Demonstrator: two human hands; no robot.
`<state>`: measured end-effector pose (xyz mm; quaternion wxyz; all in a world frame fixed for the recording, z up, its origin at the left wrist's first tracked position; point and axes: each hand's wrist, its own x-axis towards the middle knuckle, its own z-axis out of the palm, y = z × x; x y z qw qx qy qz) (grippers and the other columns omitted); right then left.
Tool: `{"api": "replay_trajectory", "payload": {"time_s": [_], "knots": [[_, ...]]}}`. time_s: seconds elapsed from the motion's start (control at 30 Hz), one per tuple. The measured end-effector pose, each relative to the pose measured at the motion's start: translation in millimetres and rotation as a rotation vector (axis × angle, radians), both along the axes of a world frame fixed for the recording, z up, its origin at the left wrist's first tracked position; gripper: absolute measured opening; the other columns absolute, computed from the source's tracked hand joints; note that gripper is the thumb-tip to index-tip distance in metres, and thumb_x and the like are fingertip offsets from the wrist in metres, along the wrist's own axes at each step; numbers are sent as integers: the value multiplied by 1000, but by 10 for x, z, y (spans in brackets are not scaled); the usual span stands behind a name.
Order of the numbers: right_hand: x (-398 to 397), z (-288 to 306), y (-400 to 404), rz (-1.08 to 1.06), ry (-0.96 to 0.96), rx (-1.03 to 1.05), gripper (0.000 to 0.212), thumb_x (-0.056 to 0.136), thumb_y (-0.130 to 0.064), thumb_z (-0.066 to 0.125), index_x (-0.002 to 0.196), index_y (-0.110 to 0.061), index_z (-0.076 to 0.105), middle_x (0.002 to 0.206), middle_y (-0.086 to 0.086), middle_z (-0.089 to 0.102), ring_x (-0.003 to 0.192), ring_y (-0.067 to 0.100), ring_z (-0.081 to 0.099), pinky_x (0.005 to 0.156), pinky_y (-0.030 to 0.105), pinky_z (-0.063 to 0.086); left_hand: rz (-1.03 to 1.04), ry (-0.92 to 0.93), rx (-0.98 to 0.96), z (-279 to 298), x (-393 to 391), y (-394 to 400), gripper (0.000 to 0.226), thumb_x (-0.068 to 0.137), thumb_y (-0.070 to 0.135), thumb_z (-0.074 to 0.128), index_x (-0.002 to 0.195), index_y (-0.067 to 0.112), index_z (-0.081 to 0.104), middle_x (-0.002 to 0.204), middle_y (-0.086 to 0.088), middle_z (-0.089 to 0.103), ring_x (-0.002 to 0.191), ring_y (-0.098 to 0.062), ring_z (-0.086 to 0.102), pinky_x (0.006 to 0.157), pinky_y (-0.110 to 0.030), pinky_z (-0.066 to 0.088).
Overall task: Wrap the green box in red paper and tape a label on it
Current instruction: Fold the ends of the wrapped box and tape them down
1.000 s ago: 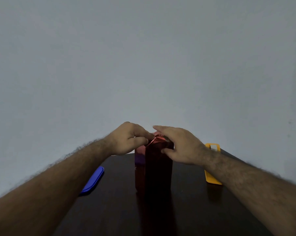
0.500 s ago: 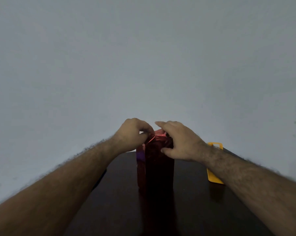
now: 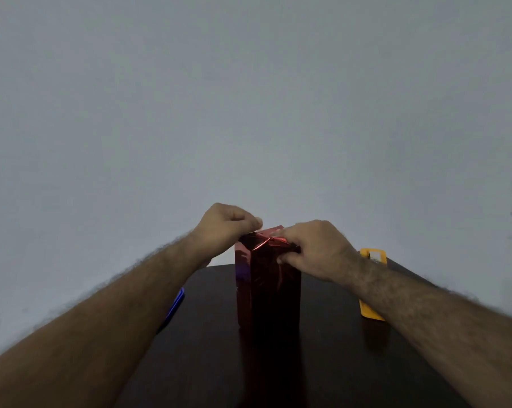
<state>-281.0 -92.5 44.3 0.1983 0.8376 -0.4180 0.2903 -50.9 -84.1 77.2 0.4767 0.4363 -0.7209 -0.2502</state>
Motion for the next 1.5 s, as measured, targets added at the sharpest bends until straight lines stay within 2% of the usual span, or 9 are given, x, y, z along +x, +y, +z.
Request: {"api": "replay_trajectory", "payload": {"time_s": [0.1, 0.2, 0.33, 0.53, 0.73, 0.93, 1.07, 1.23, 1.5], "knots": [[8, -104, 12, 20, -8, -89, 36, 90, -48, 71, 122, -32, 74, 105, -11, 75, 97, 14, 68, 84, 32, 55, 147, 8, -10, 11, -163, -28, 5, 86, 17, 86, 83, 14, 83, 81, -4, 80, 73, -12, 73, 72, -31, 59], [51, -233, 34, 24, -45, -185, 34, 85, -34, 76, 117, -22, 75, 107, -5, 78, 96, 20, 72, 81, 34, 60, 264, -181, -43, -6, -276, -27, 23, 89, 36, 83, 79, 16, 83, 81, 0, 79, 83, -13, 74, 78, -33, 63], [60, -338, 121, 108, -90, -176, 50, 81, -31, 70, 128, -14, 73, 128, 0, 74, 120, 17, 68, 104, 33, 55, 243, -280, -92, -65, -235, 39, 25, 85, 51, 84, 80, 26, 85, 80, 11, 79, 84, -5, 74, 82, -35, 63], [33, -280, 105, 400, -824, 265, 39, 104, -48, 57, 104, -21, 85, 103, -7, 81, 99, 10, 75, 89, 37, 61, 141, -236, -168, -195, -154, 155, 17, 88, 45, 82, 97, 31, 87, 89, 18, 80, 87, 4, 74, 83, -25, 62], [45, -212, 22, 317, -805, 257, 6, 92, -27, 81, 95, -27, 86, 93, -17, 80, 92, 0, 74, 77, 19, 57, 135, -220, -156, -185, -149, 120, 17, 91, 43, 80, 93, 28, 87, 86, 14, 81, 86, 0, 75, 83, -27, 62], [42, -293, 25, 281, -692, 122, 22, 89, -16, 83, 108, -26, 84, 101, -25, 75, 101, -16, 65, 91, 2, 44, 292, -103, -161, -177, -348, -3, 24, 95, 43, 68, 92, 26, 84, 84, 10, 79, 84, -8, 75, 85, -38, 62], [68, -329, 2, 219, -575, -27, 22, 91, -20, 81, 111, -27, 83, 110, -13, 79, 107, -2, 68, 95, 5, 44, 319, -136, -174, -317, -445, 16, 21, 88, 47, 69, 84, 32, 84, 76, 18, 77, 77, -4, 74, 78, -38, 63], [70, -299, 18, 341, -986, 269, 20, 90, -8, 75, 98, -22, 86, 97, -13, 81, 98, 2, 74, 87, 21, 60, 297, 81, -135, -420, -444, -3, 9, 89, 27, 78, 85, 25, 86, 78, 13, 79, 77, -7, 77, 81, -41, 65], [-607, -351, -338, -281, -1156, 369, 8, 84, -21, 70, 88, -24, 76, 89, -11, 70, 88, 15, 66, 75, 28, 52, 291, 312, 20, -380, -496, -76, 8, 78, 12, 88, 81, 18, 84, 82, 7, 80, 83, -15, 79, 81, -37, 66]]}}
